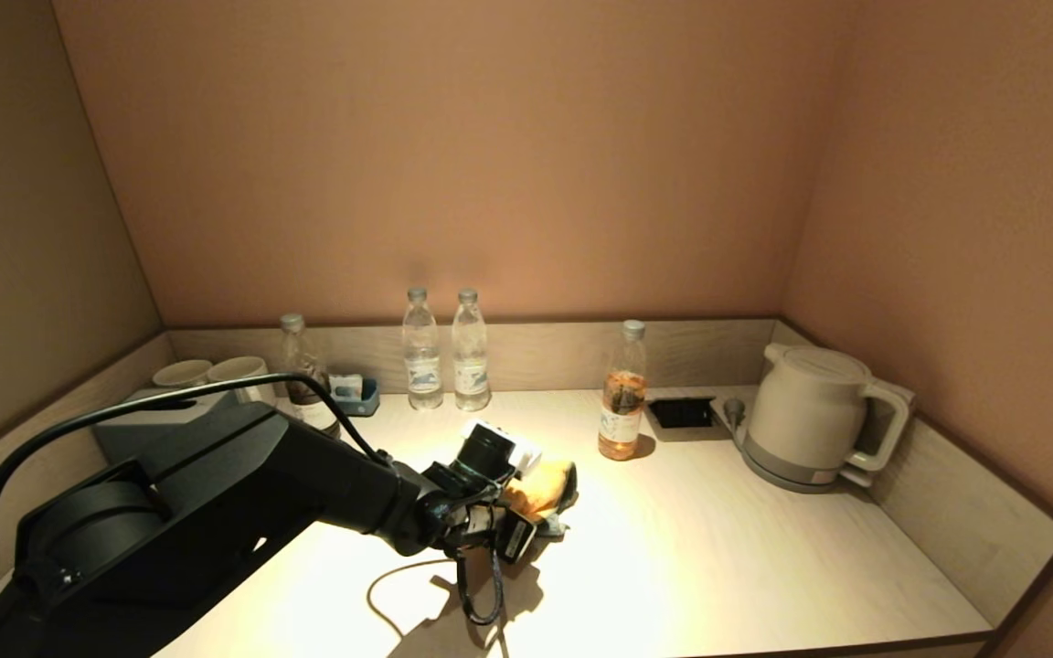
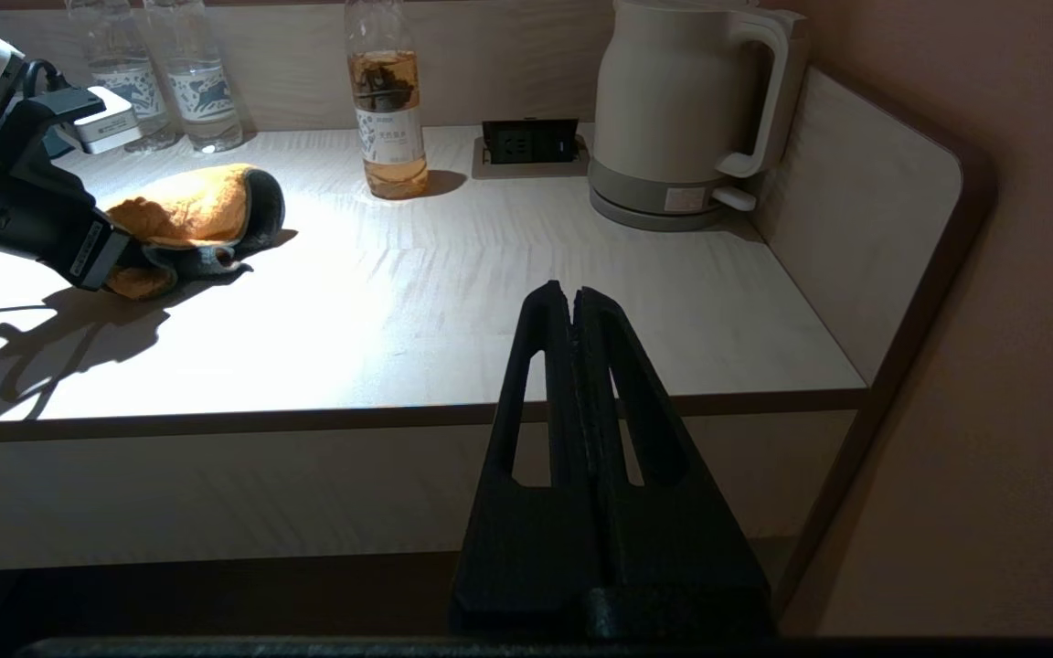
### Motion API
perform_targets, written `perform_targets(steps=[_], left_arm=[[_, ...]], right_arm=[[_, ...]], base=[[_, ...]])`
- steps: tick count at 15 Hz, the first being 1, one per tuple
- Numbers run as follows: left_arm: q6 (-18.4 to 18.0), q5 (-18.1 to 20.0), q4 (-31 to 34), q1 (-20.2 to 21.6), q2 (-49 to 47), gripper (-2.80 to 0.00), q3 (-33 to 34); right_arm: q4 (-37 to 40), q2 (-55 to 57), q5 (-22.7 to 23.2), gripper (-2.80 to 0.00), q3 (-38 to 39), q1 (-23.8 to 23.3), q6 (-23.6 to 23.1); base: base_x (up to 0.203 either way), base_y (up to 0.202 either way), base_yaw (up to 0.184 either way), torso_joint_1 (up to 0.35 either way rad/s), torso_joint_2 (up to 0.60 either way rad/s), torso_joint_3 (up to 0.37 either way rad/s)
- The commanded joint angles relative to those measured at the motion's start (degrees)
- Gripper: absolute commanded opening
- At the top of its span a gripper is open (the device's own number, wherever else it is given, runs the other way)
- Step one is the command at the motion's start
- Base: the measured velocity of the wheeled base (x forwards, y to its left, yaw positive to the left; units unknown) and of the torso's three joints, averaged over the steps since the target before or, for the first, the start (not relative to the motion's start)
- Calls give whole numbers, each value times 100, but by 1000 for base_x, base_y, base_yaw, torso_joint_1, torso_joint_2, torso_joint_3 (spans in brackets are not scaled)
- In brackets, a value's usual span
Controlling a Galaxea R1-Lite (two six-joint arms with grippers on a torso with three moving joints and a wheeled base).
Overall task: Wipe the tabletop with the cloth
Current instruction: Sweep the stains on the table
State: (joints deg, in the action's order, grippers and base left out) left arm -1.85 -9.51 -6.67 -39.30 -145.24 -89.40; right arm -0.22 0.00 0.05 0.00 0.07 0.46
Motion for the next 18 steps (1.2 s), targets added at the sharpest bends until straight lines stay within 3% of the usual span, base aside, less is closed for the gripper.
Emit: perform_targets(steps=[1,6,10,13,15,17,18], left_arm=[[-12,-384,-1,29,125,-280,217],[34,-499,-77,604,580,-280,873],[32,-499,-225,761,711,-280,1041],[32,-495,-934,1243,1218,-280,2654],[9,-492,-1768,1467,1632,-280,3866],[5,-491,-2539,1595,2000,-280,4502],[32,-486,-2597,1616,2173,-280,4679]], right_arm=[[-4,0,4,-280,0,1,-2],[-4,0,4,-280,0,1,-2],[-4,0,4,-280,0,1,-2],[-4,0,4,-280,0,1,-2],[-4,0,4,-280,0,1,-2],[-4,0,4,-280,0,1,-2],[-4,0,4,-280,0,1,-2]], base=[[0,0,0,0,0,0],[0,0,0,0,0,0],[0,0,0,0,0,0],[0,0,0,0,0,0],[0,0,0,0,0,0],[0,0,0,0,0,0],[0,0,0,0,0,0]])
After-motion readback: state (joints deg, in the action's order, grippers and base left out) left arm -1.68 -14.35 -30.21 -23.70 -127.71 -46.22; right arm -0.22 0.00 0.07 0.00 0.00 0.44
